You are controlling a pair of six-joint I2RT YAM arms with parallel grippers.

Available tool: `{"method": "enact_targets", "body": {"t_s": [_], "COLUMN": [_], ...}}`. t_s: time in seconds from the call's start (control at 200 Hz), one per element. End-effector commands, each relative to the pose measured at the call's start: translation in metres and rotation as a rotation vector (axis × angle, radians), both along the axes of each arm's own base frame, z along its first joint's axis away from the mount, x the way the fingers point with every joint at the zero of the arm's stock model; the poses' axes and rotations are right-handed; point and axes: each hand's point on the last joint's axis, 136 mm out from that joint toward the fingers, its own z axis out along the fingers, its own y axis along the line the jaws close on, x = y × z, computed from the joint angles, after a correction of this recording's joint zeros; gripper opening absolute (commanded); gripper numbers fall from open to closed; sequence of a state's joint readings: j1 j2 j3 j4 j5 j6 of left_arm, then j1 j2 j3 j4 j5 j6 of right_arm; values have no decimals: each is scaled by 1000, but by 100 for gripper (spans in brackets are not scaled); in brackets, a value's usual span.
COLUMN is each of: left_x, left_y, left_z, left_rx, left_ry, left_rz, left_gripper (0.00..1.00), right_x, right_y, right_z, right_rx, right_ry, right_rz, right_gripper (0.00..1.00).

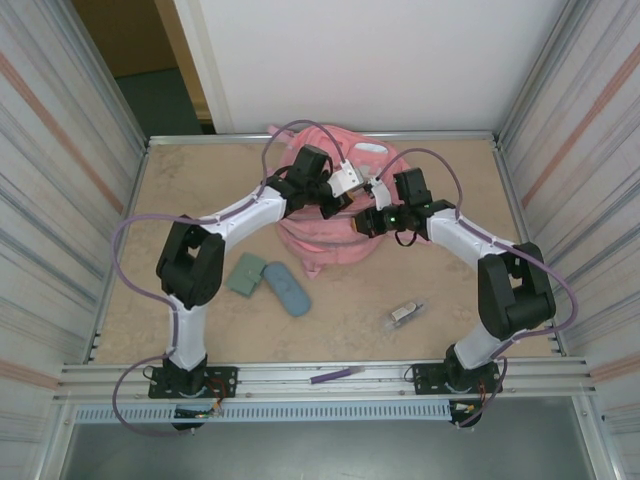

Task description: Pack the student bag

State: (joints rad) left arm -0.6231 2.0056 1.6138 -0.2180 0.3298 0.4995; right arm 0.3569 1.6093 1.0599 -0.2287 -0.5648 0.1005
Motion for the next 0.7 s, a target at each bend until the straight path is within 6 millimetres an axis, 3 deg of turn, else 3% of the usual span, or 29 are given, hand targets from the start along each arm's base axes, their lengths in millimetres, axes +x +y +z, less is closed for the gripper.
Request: {"method": "enact_targets", "body": {"t_s": [0.0,0.145,0.241,0.256,0.281,0.316,0.366,0.406,0.481,0.491,0.526,0.611,0.692], "left_x": [23,23,24,25,26,29,34,39,42,41,42,43,39], "left_y": [-9,-13,-18,-20,-21,-21,-17,-10,8,11,23,62,103], "left_z": [19,6,11,-2,-5,-5,-3,0,5,17,27,37,34], "left_rx": [-68,-59,-102,-94,-97,-107,-124,-145,-198,-217,-254,-337,-408], "left_ry": [-47,2,35,59,74,86,110,138,239,239,272,340,399], "left_rz": [51,47,58,62,68,83,125,176,243,251,294,438,576], "left_gripper": [0,0,0,0,0,10,37,46,54,54,57,64,67], "right_x": [-24,-30,-29,-28,-28,-26,-23,-21,-20,-20,-19,-17,-16], "right_y": [9,27,38,39,41,43,44,43,42,41,40,45,49], "right_z": [7,10,5,3,0,-4,-10,-14,-19,-20,-22,-22,-20], "right_rx": [-4,97,140,144,153,161,162,152,119,114,101,98,83], "right_ry": [122,188,246,254,268,278,296,324,353,354,348,353,374], "right_rz": [-12,-10,-41,-51,-63,-77,-98,-119,-134,-136,-144,-136,-135], "right_gripper": [9,10,13,13,13,13,13,13,13,13,13,12,12]}}
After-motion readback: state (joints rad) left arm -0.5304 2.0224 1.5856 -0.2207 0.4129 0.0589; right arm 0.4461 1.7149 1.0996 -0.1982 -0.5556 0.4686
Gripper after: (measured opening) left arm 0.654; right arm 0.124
